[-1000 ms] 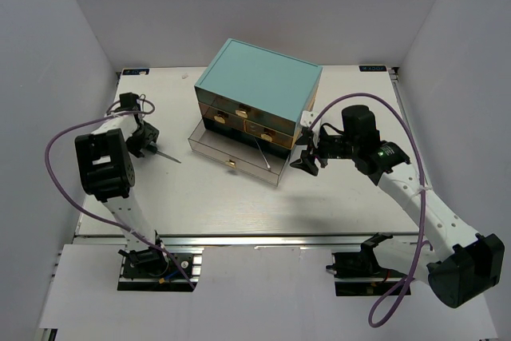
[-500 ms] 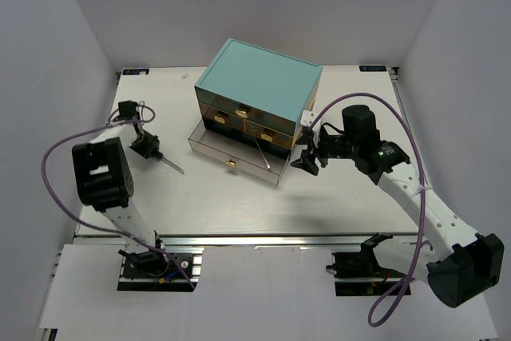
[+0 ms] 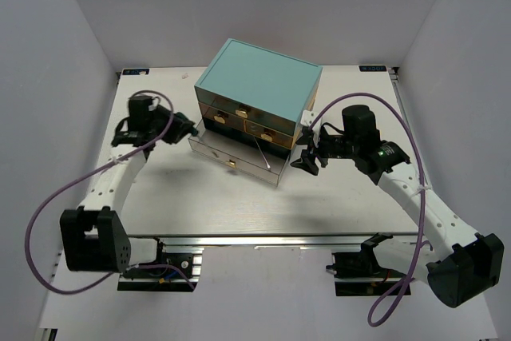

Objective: Sort the tools into containers

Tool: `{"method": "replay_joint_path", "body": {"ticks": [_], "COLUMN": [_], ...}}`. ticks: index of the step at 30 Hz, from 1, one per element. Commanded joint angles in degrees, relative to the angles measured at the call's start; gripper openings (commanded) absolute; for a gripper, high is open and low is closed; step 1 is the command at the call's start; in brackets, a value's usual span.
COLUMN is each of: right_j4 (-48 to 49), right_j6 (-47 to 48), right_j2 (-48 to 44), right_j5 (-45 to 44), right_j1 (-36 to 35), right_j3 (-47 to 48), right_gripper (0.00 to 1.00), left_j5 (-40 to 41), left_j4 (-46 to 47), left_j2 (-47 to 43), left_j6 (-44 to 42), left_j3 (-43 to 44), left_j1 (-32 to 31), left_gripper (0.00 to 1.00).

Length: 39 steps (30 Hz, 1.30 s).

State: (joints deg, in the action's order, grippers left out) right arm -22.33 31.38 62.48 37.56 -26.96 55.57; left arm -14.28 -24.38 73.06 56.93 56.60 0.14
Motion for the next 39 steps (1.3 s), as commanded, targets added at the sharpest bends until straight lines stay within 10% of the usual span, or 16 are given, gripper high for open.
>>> {"method": "replay_joint_path", "body": {"ticks": [1, 8, 11, 12, 16, 20, 25, 27, 32, 39], "right_j4": [1.67, 5.53, 5.71, 6.15, 6.6, 4.05, 0.0, 2.1, 12.36, 18.52], "right_j6": [-1.4, -4.04, -3.78, -3.43, -0.45, 7.8, 16.52, 15.3, 6.1, -0.35], "right_j2": [-0.07, -2.44, -2.89, -2.98, -2.19, 1.23, 8.51, 11.34, 24.69, 42.19], "right_j5": [0.67, -3.1, -2.5, -2.06, 1.54, -0.02, -6.5, -12.13, -34.36, -60.03], "right_j1": [0.42, 0.42, 0.42, 0.33, -0.37, -5.72, -16.35, -21.63, -29.71, -31.31], "right_j3": [0.24, -1.07, -1.69, -2.22, -2.05, -0.56, 2.08, 2.17, 5.15, 14.39], "right_gripper": [0.71, 0.69, 0.64, 0.54, 0.02, 0.0, 0.0, 0.0, 0.0, 0.0], "left_j5": [-2.07, 6.36, 8.83, 9.1, 9.36, 8.22, 13.22, 18.55, 26.32, 26.59], "left_j4": [8.62, 9.89, 7.86, 7.25, 5.58, 5.66, 0.75, -3.89, -12.86, -18.16], "left_j2": [4.1, 15.52, 16.24, 16.24, 16.07, 14.05, 6.25, 2.64, -16.13, -37.52], "left_j6": [8.63, 18.21, 19.45, 19.62, 18.49, 17.52, 10.87, 7.95, 6.35, 15.39], "left_j3": [-0.53, 7.19, 8.44, 8.88, 11.42, 12.75, 14.68, 13.81, -2.31, -20.36], "left_j1": [-9.6, -18.68, -19.57, -19.57, -19.57, -19.57, -19.3, -18.87, -17.9, -17.81], "left_gripper": [0.0, 0.0, 0.22, 0.42, 0.67, 0.64, 0.04, 0.01, 0.45, 0.54]}}
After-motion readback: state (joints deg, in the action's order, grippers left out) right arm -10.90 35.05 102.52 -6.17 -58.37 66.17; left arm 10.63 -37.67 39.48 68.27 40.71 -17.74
